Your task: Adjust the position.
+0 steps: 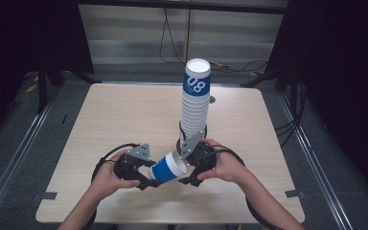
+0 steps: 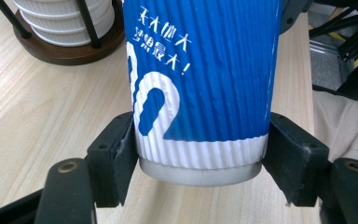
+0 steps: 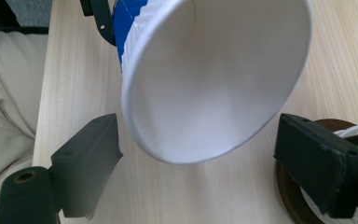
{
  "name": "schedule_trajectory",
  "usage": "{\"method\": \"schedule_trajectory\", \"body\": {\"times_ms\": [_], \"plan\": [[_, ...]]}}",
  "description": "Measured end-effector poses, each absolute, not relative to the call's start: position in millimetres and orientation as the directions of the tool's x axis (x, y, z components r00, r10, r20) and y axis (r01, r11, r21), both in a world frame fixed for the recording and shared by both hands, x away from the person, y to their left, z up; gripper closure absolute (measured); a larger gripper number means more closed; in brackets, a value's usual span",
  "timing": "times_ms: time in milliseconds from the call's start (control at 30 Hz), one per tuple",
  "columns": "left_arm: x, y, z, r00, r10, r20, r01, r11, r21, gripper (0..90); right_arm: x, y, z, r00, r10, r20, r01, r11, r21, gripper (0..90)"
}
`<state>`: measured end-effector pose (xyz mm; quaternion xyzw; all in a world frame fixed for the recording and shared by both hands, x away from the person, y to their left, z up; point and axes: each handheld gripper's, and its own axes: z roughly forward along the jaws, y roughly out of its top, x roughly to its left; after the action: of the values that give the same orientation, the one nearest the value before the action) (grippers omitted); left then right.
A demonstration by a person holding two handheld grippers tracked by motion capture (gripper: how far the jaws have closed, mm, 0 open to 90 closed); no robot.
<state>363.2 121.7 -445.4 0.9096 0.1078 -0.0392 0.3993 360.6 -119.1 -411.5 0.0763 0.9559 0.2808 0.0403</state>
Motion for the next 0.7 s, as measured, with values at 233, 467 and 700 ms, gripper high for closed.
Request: {"method": "schedule_trajectory", "body": {"times_ms": [233, 467, 700], "plan": [[364.4, 122.7, -445.5, 0.976, 0.157, -0.149, 0.216, -0.664, 0.716, 31.1, 359.4, -122.8, -413.3, -0.981, 0.193, -0.014, 0.148, 0.796, 0.588, 13.6], [364.3, 122.0, -446.7, 0.976, 0.155, -0.151, 0.216, -0.667, 0.713, 31.0, 360.5, -124.9, -412.3, -0.978, 0.209, -0.002, 0.162, 0.765, 0.623, 13.6], [363.0, 120.8, -447.9, 0.974, 0.158, -0.163, 0.227, -0.653, 0.722, 30.9, 363.5, -125.7, -412.7, -0.976, 0.216, 0.003, 0.168, 0.749, 0.642, 13.5]]}}
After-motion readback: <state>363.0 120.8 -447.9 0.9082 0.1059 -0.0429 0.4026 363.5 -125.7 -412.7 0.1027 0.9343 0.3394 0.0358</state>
